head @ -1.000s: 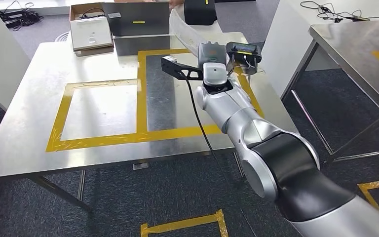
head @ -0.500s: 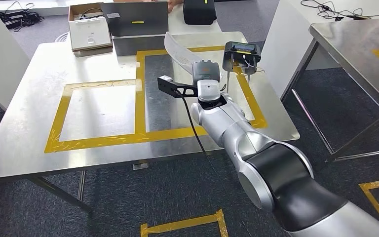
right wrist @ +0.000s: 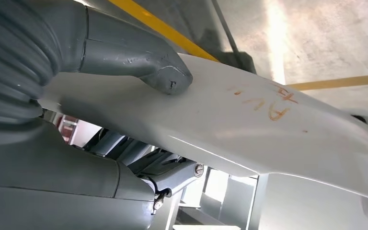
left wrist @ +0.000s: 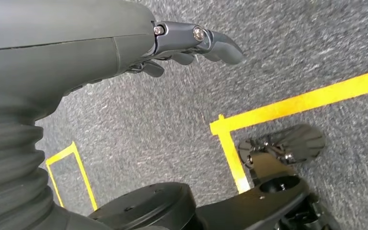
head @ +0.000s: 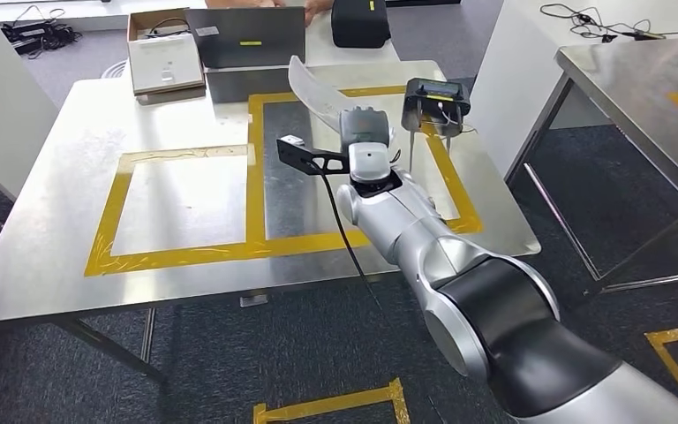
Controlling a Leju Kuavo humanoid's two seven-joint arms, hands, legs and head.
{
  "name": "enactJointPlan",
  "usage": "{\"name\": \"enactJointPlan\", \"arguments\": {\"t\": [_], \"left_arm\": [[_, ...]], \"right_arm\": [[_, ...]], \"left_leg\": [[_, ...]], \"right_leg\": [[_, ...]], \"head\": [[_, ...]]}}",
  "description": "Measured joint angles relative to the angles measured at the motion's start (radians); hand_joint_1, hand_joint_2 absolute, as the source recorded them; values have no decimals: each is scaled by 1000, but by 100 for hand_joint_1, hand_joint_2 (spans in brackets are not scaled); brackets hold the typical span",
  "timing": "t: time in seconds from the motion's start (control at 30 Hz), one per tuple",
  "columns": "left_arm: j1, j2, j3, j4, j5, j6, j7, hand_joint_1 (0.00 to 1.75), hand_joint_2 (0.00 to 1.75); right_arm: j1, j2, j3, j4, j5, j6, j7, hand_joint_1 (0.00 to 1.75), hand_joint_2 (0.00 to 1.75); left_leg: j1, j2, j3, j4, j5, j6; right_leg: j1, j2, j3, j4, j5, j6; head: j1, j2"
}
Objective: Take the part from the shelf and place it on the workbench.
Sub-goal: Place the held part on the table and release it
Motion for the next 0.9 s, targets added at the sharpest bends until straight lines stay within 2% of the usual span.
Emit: {"name": "enactJointPlan", "arguments": {"t": [0.03,0.07,0.1,0.13,0.17,0.2,0.23,0.27,0.3,0.37,0.43,0.53,0.57,0.6,0.63,0.7,0.73,0.77,0.8,0.9], "left_arm": [[1,0,0,0,-1,0,0,0,175],[2,0,0,0,-2,0,0,0,175],[5,0,0,0,-2,0,0,0,175],[7,0,0,0,-2,0,0,0,175],[8,0,0,0,-2,0,0,0,175],[8,0,0,0,-2,0,-1,0,175],[8,0,0,0,-2,0,-2,0,175],[7,1,0,0,-2,0,-2,0,175],[7,2,0,0,-2,0,-3,0,175],[8,2,0,0,-2,0,-3,0,175],[8,2,0,0,-2,0,-3,0,175],[6,2,0,0,-1,0,-4,0,175],[7,1,0,0,-1,0,-4,0,175],[8,1,0,0,-1,0,-3,0,175],[9,1,0,0,-2,0,-3,0,175],[10,2,0,0,-2,0,-3,0,175],[9,2,0,0,-2,0,-3,0,175],[8,2,0,0,-2,0,-3,0,175],[8,2,0,0,-2,0,-3,0,175],[9,2,0,0,-2,0,-3,0,175]], "right_arm": [[3,0,0,0,0,0,1,175,175],[7,0,0,1,0,0,2,175,175],[11,-1,0,2,0,0,2,175,175],[13,-1,0,2,0,0,2,175,175],[13,-1,0,3,0,0,2,175,175],[13,-2,0,3,0,-1,2,175,175],[12,-2,0,4,0,-1,2,175,175],[13,-2,0,4,0,-1,2,175,175],[15,-3,1,5,0,-1,2,175,175],[18,-4,1,5,0,-1,4,175,175],[15,-5,1,4,0,-2,5,175,175],[13,-5,1,4,1,-3,4,175,175],[15,-5,1,5,1,-3,4,175,175],[17,-5,1,5,1,-3,4,175,175],[18,-5,1,5,1,-2,4,175,175],[17,-5,1,5,1,-2,4,175,175],[16,-5,1,5,1,-2,4,175,175],[15,-6,1,5,1,-2,4,175,175],[15,-6,1,5,1,-2,4,175,175],[15,-6,1,5,1,-2,4,175,175]], "left_leg": [[1,1,3,2,-3,-3],[2,1,8,4,-8,-7],[3,1,14,8,-15,-12],[5,0,21,13,-22,-18],[8,1,28,19,-32,-25],[10,2,34,24,-41,-33],[11,3,37,28,-48,-42],[10,4,38,31,-53,-51],[10,5,40,32,-55,-58],[10,7,42,40,-57,-70],[12,9,14,92,-63,-78],[12,10,-94,258,-117,-84],[11,10,-124,292,-125,-84],[11,10,-140,294,-113,-83],[11,10,-137,261,-79,-79],[8,10,-98,136,13,-69],[5,10,-81,80,32,-64],[2,10,-68,44,44,-60],[0,10,-63,31,40,-57],[0,7,-59,22,48,-58]], "right_leg": [[-1,0,-43,61,-18,2],[-2,0,-74,97,-19,3],[-4,0,-89,96,0,4],[-7,-1,-83,55,39,5],[-9,-2,-64,-14,88,7],[-8,-3,-46,-76,120,8],[-7,-5,-32,-123,137,4],[-4,-6,-25,-146,143,-3],[0,-7,-24,-146,135,-15],[0,-6,-14,-149,140,-35],[-2,-4,2,-155,134,-49],[0,-2,21,-159,120,-62],[1,-1,28,-159,113,-64],[3,1,36,-159,107,-65],[4,2,44,-158,99,-65],[5,3,63,-157,84,-61],[5,4,68,-157,79,-58],[6,4,70,-157,73,-53],[7,4,70,-156,69,-48],[10,2,70,-156,66,-50]], "head": [[0,0],[0,0],[1,0],[1,0],[1,0],[1,0],[1,0],[1,0],[2,0],[4,0],[1,0],[-1,0],[-1,0],[-1,0],[-1,0],[-1,0],[-2,0],[-2,0],[-2,0],[0,0]]}}
